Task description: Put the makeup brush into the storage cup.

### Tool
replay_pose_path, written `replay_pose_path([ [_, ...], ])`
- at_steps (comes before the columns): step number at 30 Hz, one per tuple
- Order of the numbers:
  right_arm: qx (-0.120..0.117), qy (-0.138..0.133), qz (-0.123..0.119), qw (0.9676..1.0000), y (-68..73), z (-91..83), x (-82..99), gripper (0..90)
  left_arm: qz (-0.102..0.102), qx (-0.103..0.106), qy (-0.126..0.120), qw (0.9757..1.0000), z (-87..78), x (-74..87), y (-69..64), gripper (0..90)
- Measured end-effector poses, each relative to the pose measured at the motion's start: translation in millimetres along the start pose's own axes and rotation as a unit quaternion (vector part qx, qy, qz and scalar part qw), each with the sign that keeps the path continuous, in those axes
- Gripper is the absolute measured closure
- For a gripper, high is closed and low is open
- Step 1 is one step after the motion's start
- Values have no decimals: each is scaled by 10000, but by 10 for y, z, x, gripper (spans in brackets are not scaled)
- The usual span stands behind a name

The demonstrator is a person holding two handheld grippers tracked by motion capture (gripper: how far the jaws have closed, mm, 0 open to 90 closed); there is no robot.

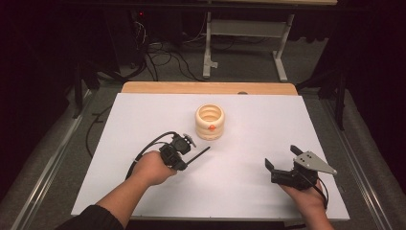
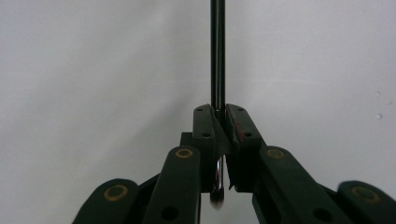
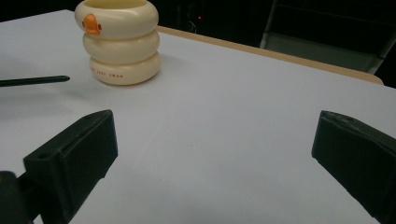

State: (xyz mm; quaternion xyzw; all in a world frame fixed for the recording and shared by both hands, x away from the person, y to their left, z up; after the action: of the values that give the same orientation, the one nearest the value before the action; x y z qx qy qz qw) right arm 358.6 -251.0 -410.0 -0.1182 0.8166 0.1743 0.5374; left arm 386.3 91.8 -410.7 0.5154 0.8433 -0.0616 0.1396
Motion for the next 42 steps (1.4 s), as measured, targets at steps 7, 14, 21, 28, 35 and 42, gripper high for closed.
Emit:
replay_pose_path([
  [7, 26, -47, 75, 10000, 74, 69, -114, 17, 57, 15, -44, 10000, -42, 6, 0, 832],
  [14, 139, -126, 6, 9998, 112, 159, -317, 17, 131, 33, -83, 9999, -70, -41, -29, 833],
  [21, 186, -38, -36, 9998, 130, 329, -415, 19, 209, 24, -138, 9997, -115, -97, -47, 833],
  [28, 357, 53, -214, 9991, 111, 421, -374, 23, 286, 75, -119, 9995, -120, -118, -62, 833],
  [35, 555, 136, -380, 9976, 85, 449, -240, 27, 404, 104, -102, 9991, -105, -152, -96, 834],
  [42, 689, 186, -821, 9941, 108, 453, -189, 34, 450, 124, -108, 9989, -94, -171, -117, 833],
])
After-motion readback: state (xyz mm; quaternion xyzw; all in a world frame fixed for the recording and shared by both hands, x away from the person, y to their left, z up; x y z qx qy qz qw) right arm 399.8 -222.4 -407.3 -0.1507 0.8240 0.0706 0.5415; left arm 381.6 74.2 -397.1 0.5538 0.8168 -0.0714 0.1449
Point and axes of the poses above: each handheld gripper's, and its own axes: z roughly forward along the jaws, x roughly out of its underside, y roughly to its left, the point moved 4 cm from there along z, roughly forward along the jaws, and after that the axes turned 15 degrees about z, right-handed, at the moved point
